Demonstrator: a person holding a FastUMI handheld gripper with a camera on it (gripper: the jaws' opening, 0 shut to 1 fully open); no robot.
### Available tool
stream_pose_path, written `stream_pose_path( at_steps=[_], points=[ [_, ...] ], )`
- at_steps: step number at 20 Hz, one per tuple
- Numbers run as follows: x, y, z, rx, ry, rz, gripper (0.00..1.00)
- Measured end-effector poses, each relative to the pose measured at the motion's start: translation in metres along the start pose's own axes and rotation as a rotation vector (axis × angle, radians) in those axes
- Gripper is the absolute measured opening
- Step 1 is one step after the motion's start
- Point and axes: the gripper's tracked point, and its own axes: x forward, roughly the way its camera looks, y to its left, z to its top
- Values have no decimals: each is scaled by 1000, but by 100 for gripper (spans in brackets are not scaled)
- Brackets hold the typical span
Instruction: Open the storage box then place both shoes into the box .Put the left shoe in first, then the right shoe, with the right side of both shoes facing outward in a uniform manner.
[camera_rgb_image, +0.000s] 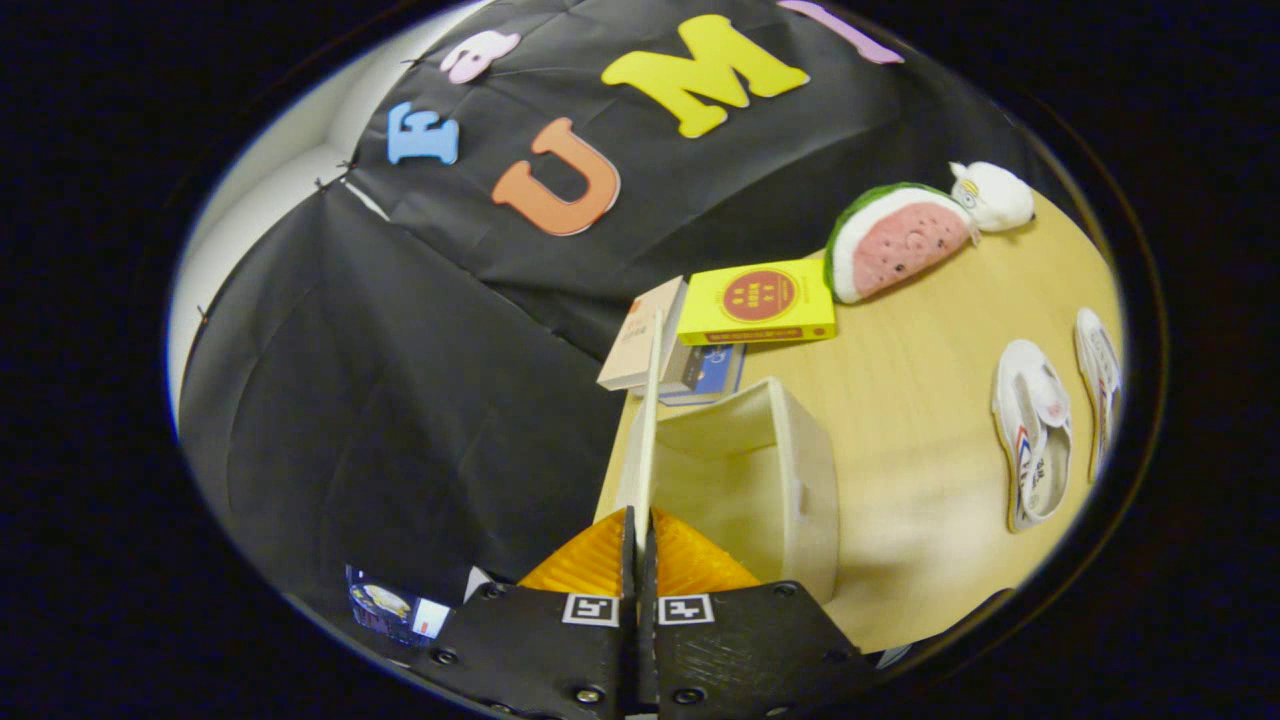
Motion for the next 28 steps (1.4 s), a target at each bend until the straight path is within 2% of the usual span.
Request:
stream_pose_path(
  at_steps=[5, 11, 12, 13, 17, 18, 19, 21, 24, 28],
  points=[
    [24, 92, -11, -179, 16, 84, 0],
    [71, 162, -34, -251, 71, 114, 3],
    [77, 170, -39, -278, 81, 122, 12],
    [81, 180, -39, -307, 79, 137, 16],
    [78, 217, -46, -444, 23, 213, 51],
    [74, 223, -46, -479, 2, 219, 60],
    [70, 226, -45, -511, -15, 221, 60],
    [63, 221, -37, -590, -71, 191, 81],
    [49, 205, -16, -736, -195, 111, 92],
    [7, 171, 11, -798, -298, 41, 96]
  ],
)
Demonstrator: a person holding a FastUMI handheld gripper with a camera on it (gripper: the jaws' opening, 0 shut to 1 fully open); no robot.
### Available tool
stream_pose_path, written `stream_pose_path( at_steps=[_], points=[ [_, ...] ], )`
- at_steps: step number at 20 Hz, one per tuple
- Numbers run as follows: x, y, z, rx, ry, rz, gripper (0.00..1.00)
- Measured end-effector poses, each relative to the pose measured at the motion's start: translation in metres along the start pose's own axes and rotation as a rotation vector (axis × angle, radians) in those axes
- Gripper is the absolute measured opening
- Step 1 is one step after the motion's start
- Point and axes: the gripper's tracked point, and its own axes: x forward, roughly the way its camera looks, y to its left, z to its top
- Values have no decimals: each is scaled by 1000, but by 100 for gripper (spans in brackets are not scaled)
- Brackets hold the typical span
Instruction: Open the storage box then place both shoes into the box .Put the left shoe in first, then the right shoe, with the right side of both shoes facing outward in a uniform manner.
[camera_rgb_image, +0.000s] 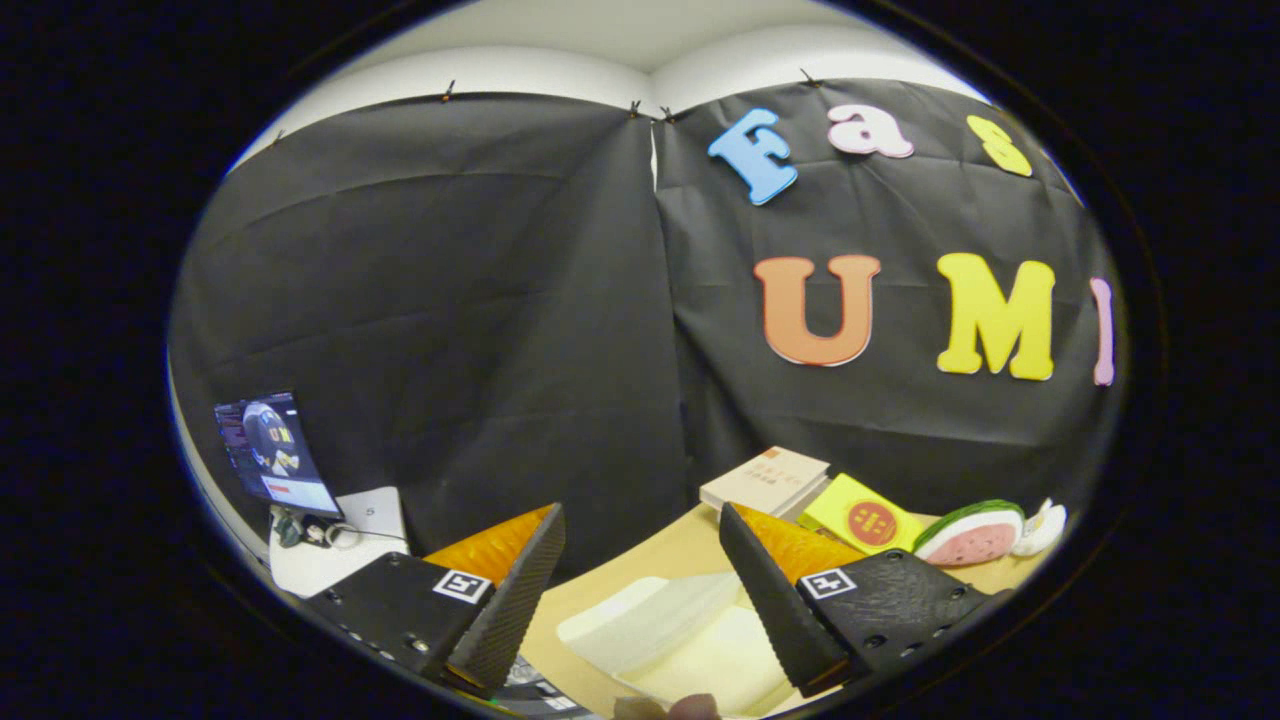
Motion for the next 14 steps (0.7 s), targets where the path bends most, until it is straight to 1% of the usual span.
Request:
stream_pose_path(
  at_steps=[4, 7, 10, 12, 14],
  points=[
    [-55, -86, -7, 0, -41, -93, 96],
    [-97, -171, -28, 16, -46, -203, 96],
    [-147, -252, -77, 63, 7, -333, 96],
    [-171, -289, -117, 108, 61, -397, 96],
    [-186, -315, -166, 170, 127, -441, 96]
  ],
)
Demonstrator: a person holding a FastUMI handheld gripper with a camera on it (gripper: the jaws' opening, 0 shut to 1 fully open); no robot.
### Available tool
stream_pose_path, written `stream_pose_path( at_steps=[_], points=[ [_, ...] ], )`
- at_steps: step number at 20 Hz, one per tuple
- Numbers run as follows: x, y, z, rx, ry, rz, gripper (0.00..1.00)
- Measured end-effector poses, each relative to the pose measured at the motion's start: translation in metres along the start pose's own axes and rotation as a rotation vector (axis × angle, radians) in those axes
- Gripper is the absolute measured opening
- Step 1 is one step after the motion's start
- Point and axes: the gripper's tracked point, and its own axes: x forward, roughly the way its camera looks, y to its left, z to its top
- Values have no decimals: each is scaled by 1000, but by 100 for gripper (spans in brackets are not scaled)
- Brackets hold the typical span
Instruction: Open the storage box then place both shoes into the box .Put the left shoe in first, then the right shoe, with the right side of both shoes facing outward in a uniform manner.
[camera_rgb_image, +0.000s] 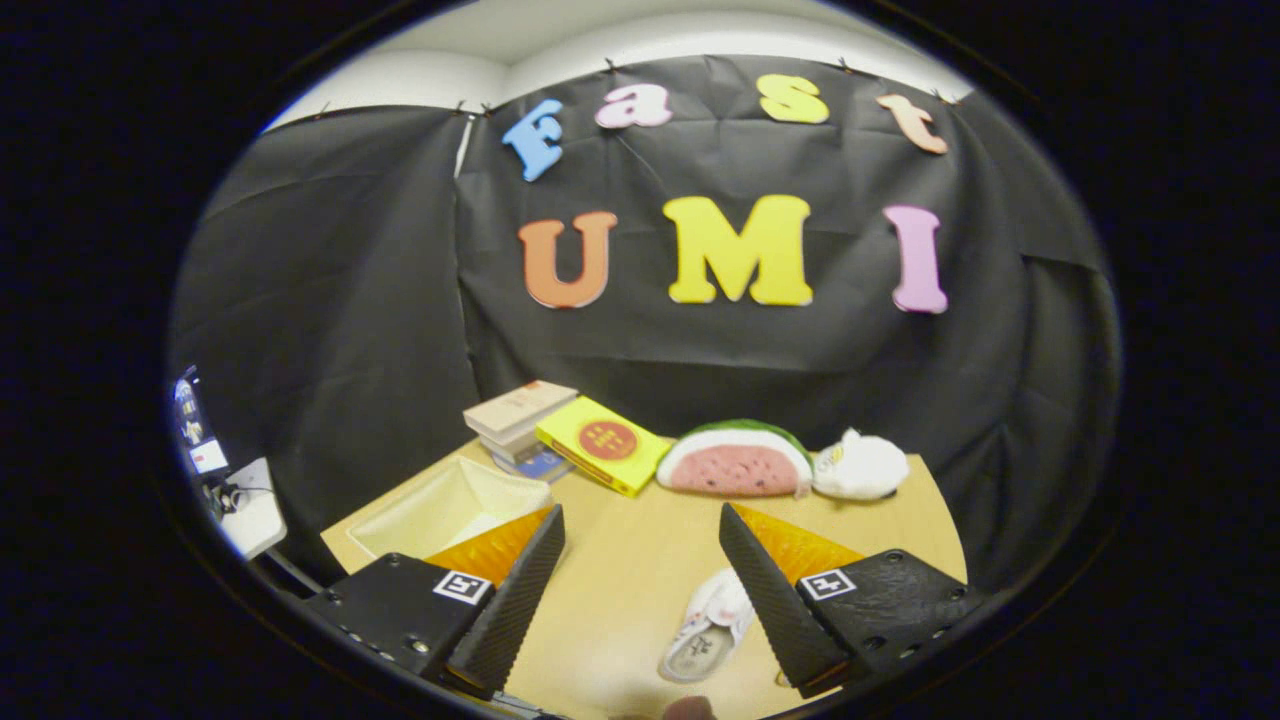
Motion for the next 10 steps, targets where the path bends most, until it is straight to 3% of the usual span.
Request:
stream_pose_path(
  at_steps=[4, 10],
  points=[
    [15, -46, -84, 67, 148, -66, 96],
    [54, -74, -160, 114, 284, -131, 96]
  ],
)
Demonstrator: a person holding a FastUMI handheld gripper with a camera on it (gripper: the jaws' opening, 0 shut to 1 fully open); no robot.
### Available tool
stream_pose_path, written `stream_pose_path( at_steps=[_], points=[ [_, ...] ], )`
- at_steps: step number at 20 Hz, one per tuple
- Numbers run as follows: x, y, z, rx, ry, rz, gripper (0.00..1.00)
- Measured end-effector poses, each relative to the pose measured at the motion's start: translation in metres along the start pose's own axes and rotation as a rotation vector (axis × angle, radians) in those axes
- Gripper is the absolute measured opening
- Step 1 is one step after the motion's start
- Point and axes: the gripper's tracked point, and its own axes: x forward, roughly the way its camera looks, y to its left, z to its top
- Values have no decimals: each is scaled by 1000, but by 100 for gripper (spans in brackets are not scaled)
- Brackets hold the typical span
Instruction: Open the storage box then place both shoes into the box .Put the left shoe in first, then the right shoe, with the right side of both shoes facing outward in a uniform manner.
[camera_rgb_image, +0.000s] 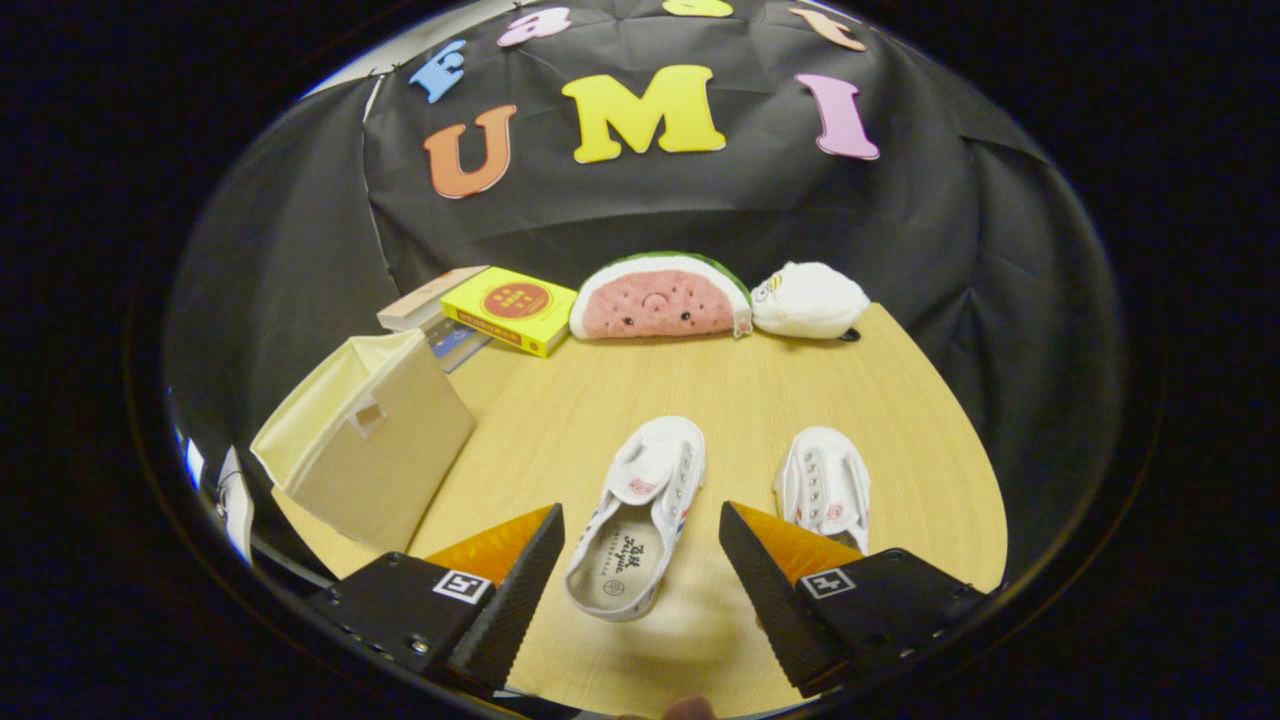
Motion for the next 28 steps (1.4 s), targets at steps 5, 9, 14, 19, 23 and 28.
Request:
stream_pose_path(
  at_steps=[5, 9, 14, 19, 23, 28],
  points=[
    [44, -10, -26, 19, 80, -36, 96],
    [71, -19, -32, 101, 128, -75, 96],
    [82, -13, -36, 127, 154, -66, 55],
    [93, -12, -37, 225, 204, -75, 22],
    [100, -12, -45, 254, 252, -122, 2],
    [84, -2, -29, 343, 259, -118, 0]
  ],
)
